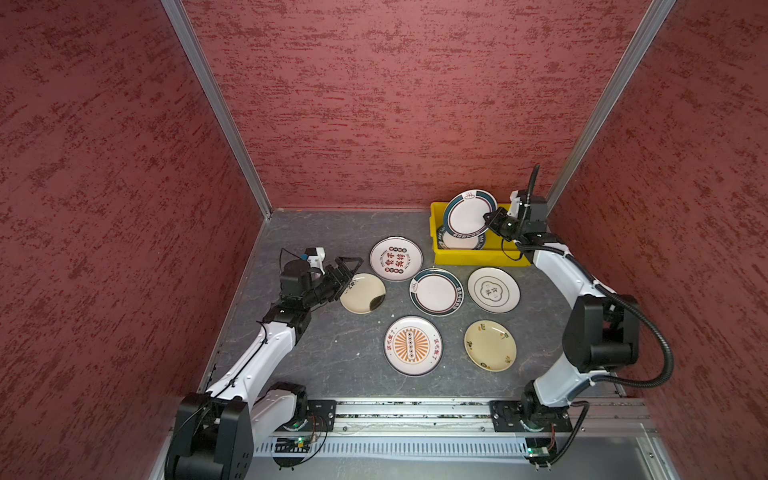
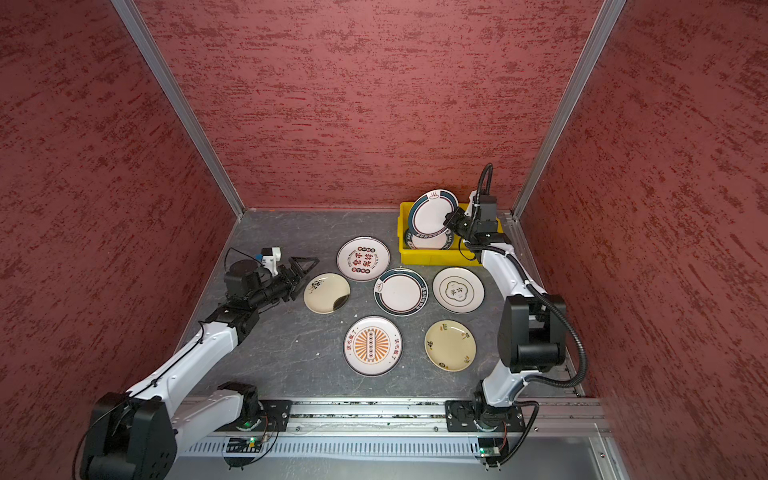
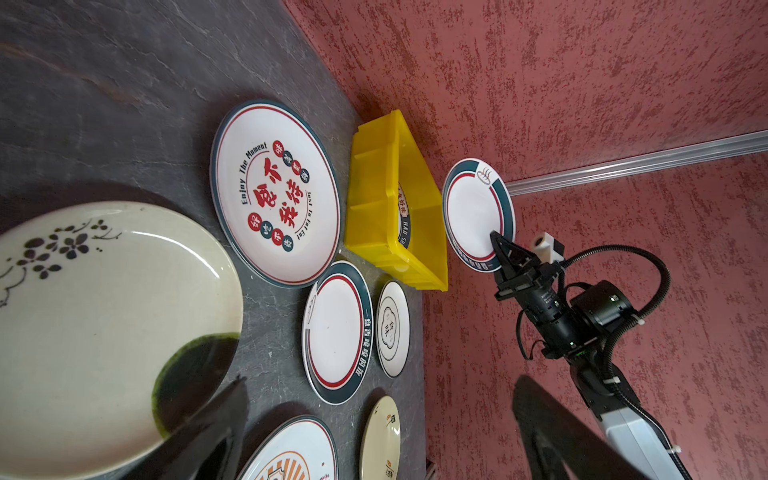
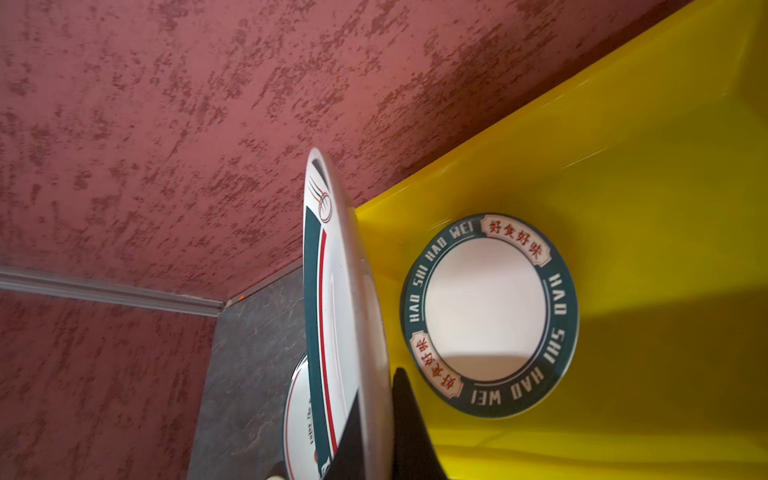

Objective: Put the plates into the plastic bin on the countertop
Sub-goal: 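Carry the striped plate with the right gripper into the yellow bin while left gripper withdraws, then lower the striped plate into the bin and open the right gripper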

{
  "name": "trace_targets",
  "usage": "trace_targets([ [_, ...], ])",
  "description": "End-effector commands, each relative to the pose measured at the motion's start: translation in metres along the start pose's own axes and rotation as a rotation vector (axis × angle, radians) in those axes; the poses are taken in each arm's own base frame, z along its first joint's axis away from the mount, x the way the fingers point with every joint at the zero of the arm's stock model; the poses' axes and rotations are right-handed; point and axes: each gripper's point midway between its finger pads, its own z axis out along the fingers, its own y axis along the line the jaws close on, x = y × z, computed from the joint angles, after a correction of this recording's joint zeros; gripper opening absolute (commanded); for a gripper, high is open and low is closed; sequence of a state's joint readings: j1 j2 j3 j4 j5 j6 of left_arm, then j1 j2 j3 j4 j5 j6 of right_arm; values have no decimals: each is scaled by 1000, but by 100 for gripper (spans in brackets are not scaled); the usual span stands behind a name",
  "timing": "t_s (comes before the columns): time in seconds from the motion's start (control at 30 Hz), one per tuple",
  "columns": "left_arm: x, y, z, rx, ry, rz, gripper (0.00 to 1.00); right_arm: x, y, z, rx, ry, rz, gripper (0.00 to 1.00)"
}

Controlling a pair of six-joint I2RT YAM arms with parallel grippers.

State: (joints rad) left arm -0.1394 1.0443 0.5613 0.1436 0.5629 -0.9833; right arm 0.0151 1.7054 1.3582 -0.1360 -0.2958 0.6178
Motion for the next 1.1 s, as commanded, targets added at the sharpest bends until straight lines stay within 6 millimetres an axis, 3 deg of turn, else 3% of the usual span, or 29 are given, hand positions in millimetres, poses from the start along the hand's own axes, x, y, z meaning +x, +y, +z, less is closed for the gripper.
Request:
trace_targets([
  [0.0,1,-1,-9,-5,-16,-1,99,-15,-12,13,62,-30,-38,0],
  [0.23,-1,-2,-22,-27,-59,5,99,-1,-37,49,86,55,-3,0],
  [0.5,-2,3,-23,-46,-69,-8,99,18,-67,68,136,113,19,0],
  [0.67,-4,4,-21,-52,-71,-11,99,24,-75,78,142,138,30,1],
  [0.87,-3,7,-18,-60,-62,-20,99,22,-81,87,154,151,40,15],
  [1.0,-4,7,-17,-62,-62,-20,99,19,-82,90,155,152,44,31],
  [1.07,-4,9,-17,-68,-65,-21,99,16,-83,90,161,150,43,44],
])
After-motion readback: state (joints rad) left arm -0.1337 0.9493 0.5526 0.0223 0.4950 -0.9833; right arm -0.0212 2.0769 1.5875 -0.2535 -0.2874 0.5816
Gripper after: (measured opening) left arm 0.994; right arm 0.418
